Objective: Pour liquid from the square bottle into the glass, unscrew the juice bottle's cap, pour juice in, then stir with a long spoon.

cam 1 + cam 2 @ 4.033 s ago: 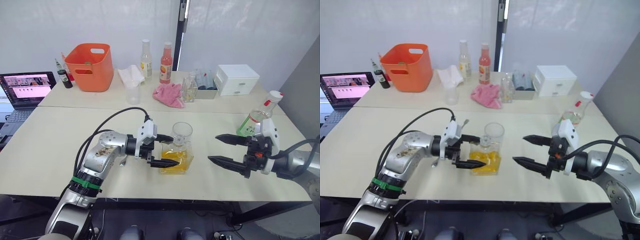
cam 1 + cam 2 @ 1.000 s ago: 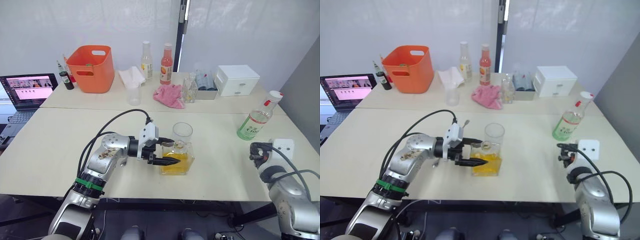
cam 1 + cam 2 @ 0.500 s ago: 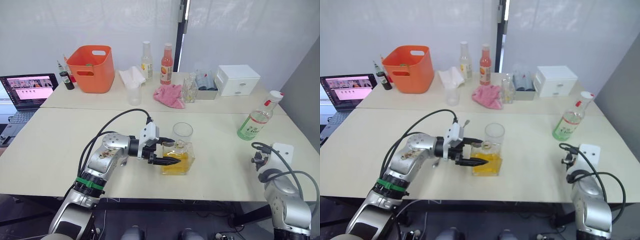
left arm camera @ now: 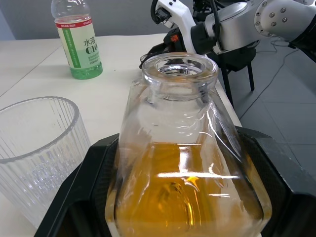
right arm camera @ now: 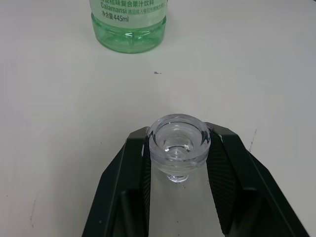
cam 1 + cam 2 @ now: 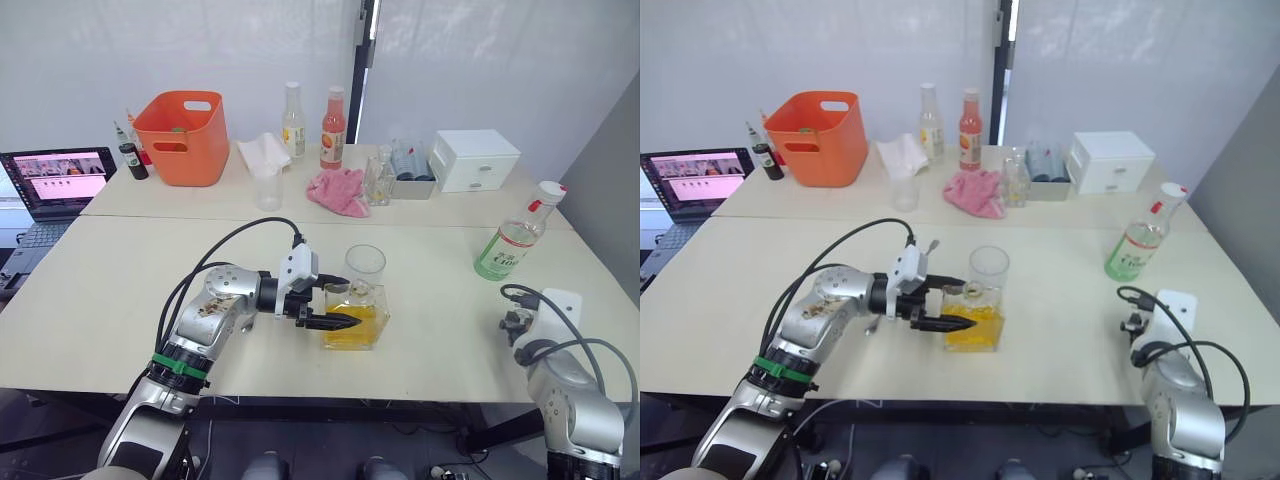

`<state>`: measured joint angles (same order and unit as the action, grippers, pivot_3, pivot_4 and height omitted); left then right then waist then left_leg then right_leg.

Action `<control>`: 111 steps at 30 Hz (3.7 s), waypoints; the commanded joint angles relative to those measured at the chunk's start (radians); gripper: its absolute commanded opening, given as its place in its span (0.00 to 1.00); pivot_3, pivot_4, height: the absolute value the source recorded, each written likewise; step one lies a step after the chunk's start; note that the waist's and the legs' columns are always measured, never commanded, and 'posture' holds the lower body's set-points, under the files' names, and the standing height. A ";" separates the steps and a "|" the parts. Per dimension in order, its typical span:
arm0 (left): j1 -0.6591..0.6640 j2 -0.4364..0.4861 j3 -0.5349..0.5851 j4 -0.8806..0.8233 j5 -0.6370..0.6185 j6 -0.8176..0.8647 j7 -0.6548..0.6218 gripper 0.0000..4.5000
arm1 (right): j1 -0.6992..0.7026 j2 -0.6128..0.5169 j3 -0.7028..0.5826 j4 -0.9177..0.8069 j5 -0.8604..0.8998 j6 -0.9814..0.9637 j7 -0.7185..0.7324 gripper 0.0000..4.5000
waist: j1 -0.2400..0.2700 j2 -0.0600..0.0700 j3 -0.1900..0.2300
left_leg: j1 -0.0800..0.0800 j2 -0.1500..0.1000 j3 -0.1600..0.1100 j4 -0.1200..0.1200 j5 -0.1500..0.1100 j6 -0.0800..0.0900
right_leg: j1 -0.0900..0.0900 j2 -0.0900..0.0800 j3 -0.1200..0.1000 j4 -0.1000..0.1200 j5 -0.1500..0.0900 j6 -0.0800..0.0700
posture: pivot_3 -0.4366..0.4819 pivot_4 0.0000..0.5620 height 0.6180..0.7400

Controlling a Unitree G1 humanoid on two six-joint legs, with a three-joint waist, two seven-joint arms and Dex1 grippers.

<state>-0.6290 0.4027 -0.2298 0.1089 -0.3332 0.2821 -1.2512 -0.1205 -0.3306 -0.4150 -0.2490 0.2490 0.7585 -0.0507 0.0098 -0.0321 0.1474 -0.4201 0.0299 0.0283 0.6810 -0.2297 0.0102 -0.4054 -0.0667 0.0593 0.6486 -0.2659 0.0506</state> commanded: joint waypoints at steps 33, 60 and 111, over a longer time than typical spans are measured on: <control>0.062 0.123 0.153 -0.145 -0.160 0.063 -0.049 0.62 | 0.163 -0.211 -0.006 -0.343 0.344 -0.190 0.617 1.00 | -0.027 0.002 0.001 | 0.000 0.005 -0.001 -0.002 0.000 0.000 | -0.001 0.005 0.001 -0.001 0.000 0.000 | 0.48 0.27 0.79; -0.339 0.088 0.224 0.472 0.112 -0.447 0.147 0.62 | 0.128 -0.214 0.168 -0.323 0.356 -0.191 0.641 1.00 | 0.002 -0.001 0.004 | -0.003 0.003 0.000 0.000 0.001 -0.001 | -0.003 0.005 0.002 -0.001 0.000 -0.001 | 0.48 0.27 0.79; -0.718 -0.008 -0.270 1.096 1.110 -1.302 1.339 0.62 | 0.140 -0.158 0.212 -0.417 0.422 -0.188 0.480 1.00 | 0.003 -0.001 0.004 | -0.018 0.001 0.000 0.004 0.001 -0.001 | -0.019 0.005 0.002 0.012 0.001 0.000 | 0.48 0.27 0.79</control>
<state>-1.2780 0.3863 -0.5179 1.2352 0.7908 -1.0058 0.0165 0.0208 -0.4888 -0.1859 -0.6210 0.6510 0.5780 0.4319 0.0123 -0.0336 0.1518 -0.4383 0.0312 0.0281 0.6855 -0.2289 0.0089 -0.4242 -0.0615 0.0617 0.6607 -0.2647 0.0507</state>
